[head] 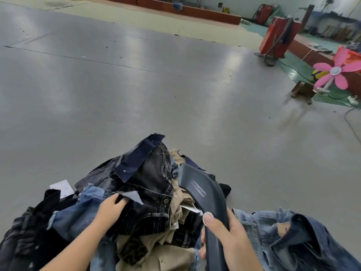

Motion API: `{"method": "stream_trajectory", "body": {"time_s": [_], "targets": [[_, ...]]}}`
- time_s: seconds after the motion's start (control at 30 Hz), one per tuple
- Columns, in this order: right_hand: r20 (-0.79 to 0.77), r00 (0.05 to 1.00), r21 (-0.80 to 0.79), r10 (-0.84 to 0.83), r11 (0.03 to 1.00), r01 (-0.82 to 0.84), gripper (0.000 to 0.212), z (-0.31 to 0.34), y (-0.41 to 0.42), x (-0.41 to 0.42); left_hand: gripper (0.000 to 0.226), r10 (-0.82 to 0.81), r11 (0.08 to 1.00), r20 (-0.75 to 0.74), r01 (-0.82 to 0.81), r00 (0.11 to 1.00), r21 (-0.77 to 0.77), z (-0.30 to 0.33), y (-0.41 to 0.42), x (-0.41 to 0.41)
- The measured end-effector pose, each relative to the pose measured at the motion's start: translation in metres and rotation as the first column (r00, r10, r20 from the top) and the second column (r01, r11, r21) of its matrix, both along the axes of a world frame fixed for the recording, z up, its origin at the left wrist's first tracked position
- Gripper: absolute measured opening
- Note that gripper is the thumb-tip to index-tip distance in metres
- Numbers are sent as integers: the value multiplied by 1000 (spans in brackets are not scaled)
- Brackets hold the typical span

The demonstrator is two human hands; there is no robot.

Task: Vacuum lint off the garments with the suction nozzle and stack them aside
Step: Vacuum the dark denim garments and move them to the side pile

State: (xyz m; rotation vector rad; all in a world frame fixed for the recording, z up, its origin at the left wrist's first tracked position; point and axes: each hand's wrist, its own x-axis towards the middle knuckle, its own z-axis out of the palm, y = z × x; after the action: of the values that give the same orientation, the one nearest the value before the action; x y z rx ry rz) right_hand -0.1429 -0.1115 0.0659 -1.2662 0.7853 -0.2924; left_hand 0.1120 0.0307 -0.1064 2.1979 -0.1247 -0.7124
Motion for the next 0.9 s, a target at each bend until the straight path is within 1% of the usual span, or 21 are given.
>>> {"method": "stream_trajectory", "body": {"time_s": [0.03,0.07,0.1,0.13,0.17,0.2,0.23,0.27,0.3,0.33,0.43,0.5,0.57,0.63,0.67,0.7,0.73,0.8,0.83,0.9], "targets": [[4,1000,-2,4,1000,-4,15,1,0,1,17,133,967,-181,-168,974,-193,14,-6,-2],[10,1000,-1,6,1000,-6,15,2,0,1,20,181,874,-423,-343,888,-345,25,-11,-2],[13,1000,0,4,1000,-4,17,3,0,1,27,136,763,-621,-481,772,-431,39,-13,-5],[13,1000,-1,2,1000,-2,18,4,0,1,32,72,679,-715,-559,695,-476,54,-14,-7],[13,1000,-2,-1,1000,1,20,6,0,0,35,19,648,-727,-562,686,-514,68,-15,-11],[14,1000,-2,-2,1000,2,21,7,1,-2,35,-23,653,-707,-525,707,-546,81,-18,-16],[16,1000,1,-2,1000,2,22,8,1,-3,36,-33,677,-681,-485,731,-553,94,-21,-23],[20,1000,5,1,1000,-1,22,10,2,-4,36,-18,706,-658,-457,753,-542,106,-25,-30],[26,1000,9,6,1000,-6,24,11,4,-6,35,7,715,-641,-452,767,-533,118,-30,-37],[35,999,11,11,1000,-12,26,12,5,-8,33,14,706,-618,-446,786,-550,129,-34,-45],[74,997,17,26,999,-27,34,18,8,-12,29,36,639,-534,-431,844,-637,157,-35,-60],[113,991,19,71,997,-74,36,22,9,-15,23,112,625,-424,-396,899,-673,175,-27,-71],[152,978,39,144,988,-151,42,25,10,-20,26,170,670,-256,-302,952,-679,191,-16,-81],[176,954,17,242,968,-249,56,25,11,-24,30,154,718,-93,-176,984,-673,203,-6,-89],[184,938,-18,295,955,-297,62,25,10,-25,30,143,720,-56,-143,988,-679,205,-2,-92],[188,922,-46,339,941,-336,64,26,11,-25,31,143,709,-64,-148,988,-689,206,1,-93],[190,910,-61,369,929,-365,64,27,13,-24,30,160,684,-125,-201,979,-701,205,3,-93],[194,884,-75,425,905,-419,62,28,16,-23,26,198,634,-320,-370,926,-679,198,3,-89],[184,874,-75,449,893,-443,63,27,17,-23,25,209,632,-390,-429,897,-646,194,2,-88],[154,858,-59,489,872,-486,64,27,19,-21,24,207,643,-440,-460,874,-612,185,-3,-85]]}}
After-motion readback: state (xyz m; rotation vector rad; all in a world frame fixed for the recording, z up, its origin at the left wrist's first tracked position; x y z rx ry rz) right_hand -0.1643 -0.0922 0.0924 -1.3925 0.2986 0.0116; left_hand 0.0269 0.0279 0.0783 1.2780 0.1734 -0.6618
